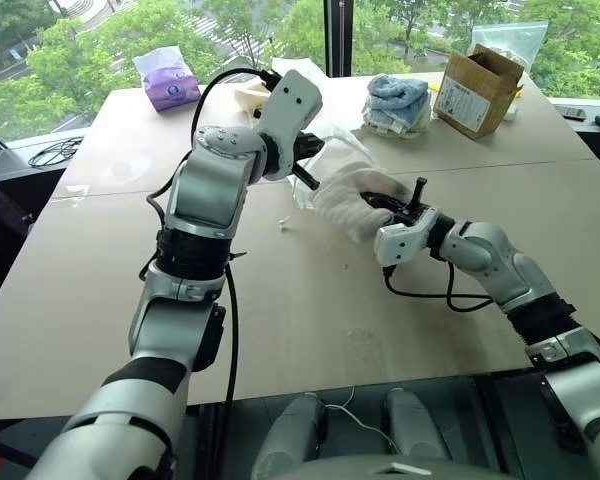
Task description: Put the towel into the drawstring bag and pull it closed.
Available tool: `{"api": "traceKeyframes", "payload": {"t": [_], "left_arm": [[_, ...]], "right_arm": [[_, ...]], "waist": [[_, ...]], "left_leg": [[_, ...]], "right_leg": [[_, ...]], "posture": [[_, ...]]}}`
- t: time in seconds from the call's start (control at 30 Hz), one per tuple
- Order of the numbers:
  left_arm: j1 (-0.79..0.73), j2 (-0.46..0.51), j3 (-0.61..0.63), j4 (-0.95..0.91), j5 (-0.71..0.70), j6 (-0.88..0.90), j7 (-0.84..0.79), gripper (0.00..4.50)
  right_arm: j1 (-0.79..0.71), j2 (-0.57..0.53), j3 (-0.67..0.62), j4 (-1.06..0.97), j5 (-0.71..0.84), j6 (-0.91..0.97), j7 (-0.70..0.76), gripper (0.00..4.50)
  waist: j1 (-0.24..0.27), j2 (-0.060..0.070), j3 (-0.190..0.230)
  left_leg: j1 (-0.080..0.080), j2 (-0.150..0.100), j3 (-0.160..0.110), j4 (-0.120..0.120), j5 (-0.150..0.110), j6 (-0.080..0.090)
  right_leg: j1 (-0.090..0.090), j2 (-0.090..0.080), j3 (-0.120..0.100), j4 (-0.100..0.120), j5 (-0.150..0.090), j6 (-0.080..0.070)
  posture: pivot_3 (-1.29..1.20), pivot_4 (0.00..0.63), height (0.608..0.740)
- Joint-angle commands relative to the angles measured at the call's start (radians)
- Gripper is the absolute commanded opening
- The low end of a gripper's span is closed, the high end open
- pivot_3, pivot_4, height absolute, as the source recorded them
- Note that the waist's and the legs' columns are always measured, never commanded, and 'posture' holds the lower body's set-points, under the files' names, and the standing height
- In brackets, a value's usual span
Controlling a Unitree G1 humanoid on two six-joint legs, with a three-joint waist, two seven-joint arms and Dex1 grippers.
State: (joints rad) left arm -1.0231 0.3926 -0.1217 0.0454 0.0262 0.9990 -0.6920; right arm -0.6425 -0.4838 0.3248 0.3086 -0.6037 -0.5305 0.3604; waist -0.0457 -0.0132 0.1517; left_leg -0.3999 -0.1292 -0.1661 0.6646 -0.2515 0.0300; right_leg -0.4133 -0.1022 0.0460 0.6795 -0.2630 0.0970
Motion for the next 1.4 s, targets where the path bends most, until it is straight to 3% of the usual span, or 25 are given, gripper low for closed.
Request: {"api": "traceKeyframes", "payload": {"t": [0.03,0.5,0.9,0.93,1.0,1.2,1.4], "left_arm": [[-0.028,0.022,-0.004,-0.056,-0.030,0.023,-0.003,0.00],[0.013,0.038,-0.046,-0.217,-0.211,0.218,-0.040,0.00],[-0.003,-0.010,0.003,-0.229,-0.312,0.309,0.034,0.00],[-0.003,-0.011,0.007,-0.224,-0.311,0.306,0.040,0.00],[-0.006,-0.015,0.017,-0.210,-0.307,0.299,0.055,0.00],[-0.025,-0.035,0.067,-0.154,-0.318,0.277,0.107,0.00],[-0.038,-0.037,0.097,-0.093,-0.324,0.258,0.160,0.00]], "right_arm": [[-0.036,0.051,0.004,-0.009,-0.012,0.065,-0.036,0.05],[-0.096,0.223,-0.009,0.083,-0.011,0.351,-0.113,0.05],[-0.307,0.299,0.066,0.396,-0.043,0.317,-0.256,0.05],[-0.307,0.301,0.067,0.398,-0.033,0.296,-0.259,0.89],[-0.293,0.301,0.067,0.387,-0.006,0.230,-0.256,1.55],[-0.190,0.244,0.061,0.273,0.075,0.055,-0.185,4.34],[-0.052,0.161,0.007,0.006,0.189,0.105,-0.046,4.43]], "waist": [[-0.001,0.000,0.000],[0.001,0.000,0.000],[-0.023,0.000,0.000],[-0.023,0.000,0.000],[-0.024,0.000,0.000],[-0.024,0.000,0.000],[-0.024,0.000,0.000]], "left_leg": [[0.000,0.000,0.000,0.000,0.000,0.000],[0.000,0.000,-0.001,0.000,0.000,0.000],[0.000,0.000,-0.001,-0.001,0.000,-0.001],[0.000,0.000,-0.001,-0.001,0.000,-0.001],[0.000,0.000,-0.002,-0.002,0.000,-0.001],[0.000,0.000,-0.002,-0.002,0.000,-0.001],[0.000,0.000,-0.002,-0.001,0.000,-0.001]], "right_leg": [[0.000,0.000,0.000,0.000,0.000,0.000],[0.000,0.000,0.000,0.000,0.000,0.000],[0.000,0.000,0.000,0.000,0.000,0.000],[0.000,0.000,0.000,0.000,0.000,0.000],[0.000,0.000,0.000,-0.001,0.000,0.000],[0.000,0.000,0.000,-0.001,0.000,0.000],[0.000,0.000,0.000,0.000,0.000,0.000]], "posture": [[0.00,0.150,0.740],[0.00,0.150,0.740],[0.00,0.150,0.740],[0.00,0.150,0.740],[0.00,0.150,0.740],[0.00,0.150,0.740],[0.00,0.150,0.740]]}}
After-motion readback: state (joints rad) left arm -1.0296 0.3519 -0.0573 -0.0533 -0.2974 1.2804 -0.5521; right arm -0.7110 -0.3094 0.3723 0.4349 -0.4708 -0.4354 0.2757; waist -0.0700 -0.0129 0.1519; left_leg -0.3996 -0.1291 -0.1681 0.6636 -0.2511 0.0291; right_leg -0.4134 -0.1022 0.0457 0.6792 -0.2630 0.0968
